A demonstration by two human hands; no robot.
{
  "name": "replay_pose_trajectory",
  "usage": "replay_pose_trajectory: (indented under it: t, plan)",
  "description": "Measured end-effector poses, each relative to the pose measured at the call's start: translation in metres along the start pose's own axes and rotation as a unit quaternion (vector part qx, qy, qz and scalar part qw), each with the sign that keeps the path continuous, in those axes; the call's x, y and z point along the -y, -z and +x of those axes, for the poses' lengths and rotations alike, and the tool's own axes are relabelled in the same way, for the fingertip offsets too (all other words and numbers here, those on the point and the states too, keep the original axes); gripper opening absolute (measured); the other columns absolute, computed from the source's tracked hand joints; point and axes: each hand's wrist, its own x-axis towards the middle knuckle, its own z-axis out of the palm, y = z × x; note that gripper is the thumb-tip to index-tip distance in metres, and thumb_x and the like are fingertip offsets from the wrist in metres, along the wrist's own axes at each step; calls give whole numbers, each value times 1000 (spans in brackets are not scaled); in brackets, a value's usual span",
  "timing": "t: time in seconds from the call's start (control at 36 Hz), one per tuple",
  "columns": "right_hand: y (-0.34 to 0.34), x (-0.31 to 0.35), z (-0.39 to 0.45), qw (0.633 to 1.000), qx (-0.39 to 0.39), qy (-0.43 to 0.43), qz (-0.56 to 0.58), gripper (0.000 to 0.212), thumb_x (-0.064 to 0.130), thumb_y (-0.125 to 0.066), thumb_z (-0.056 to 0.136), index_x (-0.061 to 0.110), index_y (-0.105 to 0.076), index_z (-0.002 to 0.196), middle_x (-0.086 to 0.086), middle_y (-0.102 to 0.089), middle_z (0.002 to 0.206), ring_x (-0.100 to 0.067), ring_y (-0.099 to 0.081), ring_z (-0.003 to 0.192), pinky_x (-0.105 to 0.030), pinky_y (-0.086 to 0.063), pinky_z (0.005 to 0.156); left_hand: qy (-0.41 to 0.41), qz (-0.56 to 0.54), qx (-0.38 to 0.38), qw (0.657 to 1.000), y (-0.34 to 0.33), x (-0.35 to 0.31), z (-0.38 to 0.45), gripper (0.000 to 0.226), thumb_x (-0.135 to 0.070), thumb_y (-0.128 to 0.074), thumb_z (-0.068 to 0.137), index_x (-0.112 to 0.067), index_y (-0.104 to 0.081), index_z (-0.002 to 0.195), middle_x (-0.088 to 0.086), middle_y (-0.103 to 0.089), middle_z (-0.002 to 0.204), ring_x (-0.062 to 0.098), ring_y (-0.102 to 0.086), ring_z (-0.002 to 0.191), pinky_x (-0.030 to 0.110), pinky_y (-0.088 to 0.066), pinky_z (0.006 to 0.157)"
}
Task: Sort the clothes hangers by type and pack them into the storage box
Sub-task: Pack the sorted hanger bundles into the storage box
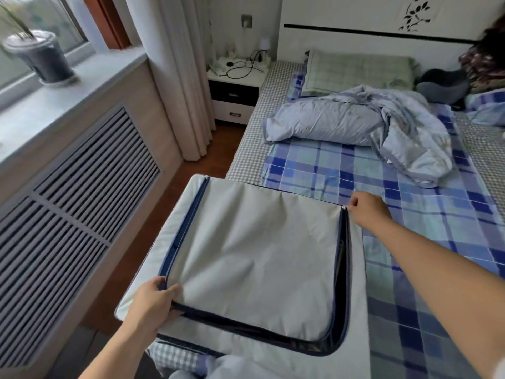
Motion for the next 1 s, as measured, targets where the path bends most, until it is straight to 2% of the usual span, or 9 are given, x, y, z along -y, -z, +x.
replay_pose_trajectory:
  t: [0.14, 0.22, 0.39, 0.61, 0.72, 0.83, 0.86, 0.92, 1.0]
  plan:
    - [-9, 2, -3, 994, -26, 101, -43, 18, 2, -50, 93, 16, -57, 84, -4, -58, 89, -27, -52, 74, -33, -42, 59, -4, -15, 9, 1000, 5, 2, -2, 4, -3, -63, 97, -2, -67, 99, 23, -67, 91, 31, -67, 72, 35, -60, 57]
    - [-14, 9, -10, 990, -42, 130, -31, 19, 9, -50, 98, 12, -60, 82, -4, -57, 84, -31, -55, 75, -38, -49, 62, -2, -22, 14, 1000, 8, 3, -3, 5, -3, -64, 97, -2, -67, 100, 27, -70, 100, 36, -70, 78, 38, -62, 59]
    - [-22, 15, -69, 997, -60, 56, 2, 23, 8, -49, 99, 12, -60, 79, 1, -56, 84, -22, -54, 80, -33, -44, 64, 8, -38, 37, 999, 10, 4, -3, 7, -2, -63, 97, -4, -67, 103, 23, -73, 101, 42, -73, 88, 42, -64, 61]
    - [-58, 17, -249, 993, -56, -73, 71, 24, 9, -48, 98, 16, -61, 79, 3, -58, 82, -21, -49, 82, -35, -38, 71, 11, -7, 124, 992, 22, 3, 4, 16, -4, -64, 96, -8, -65, 112, 18, -74, 103, 36, -76, 85, 51, -63, 70]
    - [-65, 33, -312, 989, -40, -102, 100, 28, 5, -54, 95, 23, -55, 74, 9, -55, 76, -18, -51, 76, -35, -39, 66, -4, -13, 134, 991, 27, 0, 3, 14, -1, -63, 96, -13, -61, 102, 17, -68, 101, 37, -75, 85, 50, -64, 68]
    - [-55, 66, -339, 993, 23, -99, 56, 21, 23, -45, 103, 23, -51, 83, 12, -54, 82, -1, -48, 71, -17, -36, 58, -16, -4, 165, 986, 36, -6, 2, 15, 2, -60, 96, -12, -57, 100, 19, -69, 95, 33, -76, 71, 43, -64, 60]
    - [-52, 73, -339, 994, 26, -100, 40, 21, 25, -43, 103, 22, -50, 84, 11, -54, 81, -1, -49, 69, -18, -39, 57, -17, 1, 173, 985, 39, -7, 1, 15, 1, -59, 97, -13, -56, 99, 21, -70, 97, 34, -76, 72, 42, -64, 59]
    - [-51, 90, -336, 992, 39, -115, 13, 22, 24, -40, 103, 19, -50, 84, 8, -55, 78, -8, -53, 68, -29, -49, 62, -18, 7, 184, 983, 44, -10, 3, 14, 0, -59, 98, -13, -54, 100, 26, -69, 100, 37, -76, 75, 42, -64, 59]
    - [-56, 129, -334, 990, 88, -105, -14, 21, 19, -39, 102, 16, -52, 85, 3, -59, 83, -18, -59, 74, -39, -53, 70, -21, 16, 198, 980, 51, -12, 4, 14, -3, -59, 100, -9, -51, 110, 31, -69, 102, 38, -76, 74, 45, -64, 60]
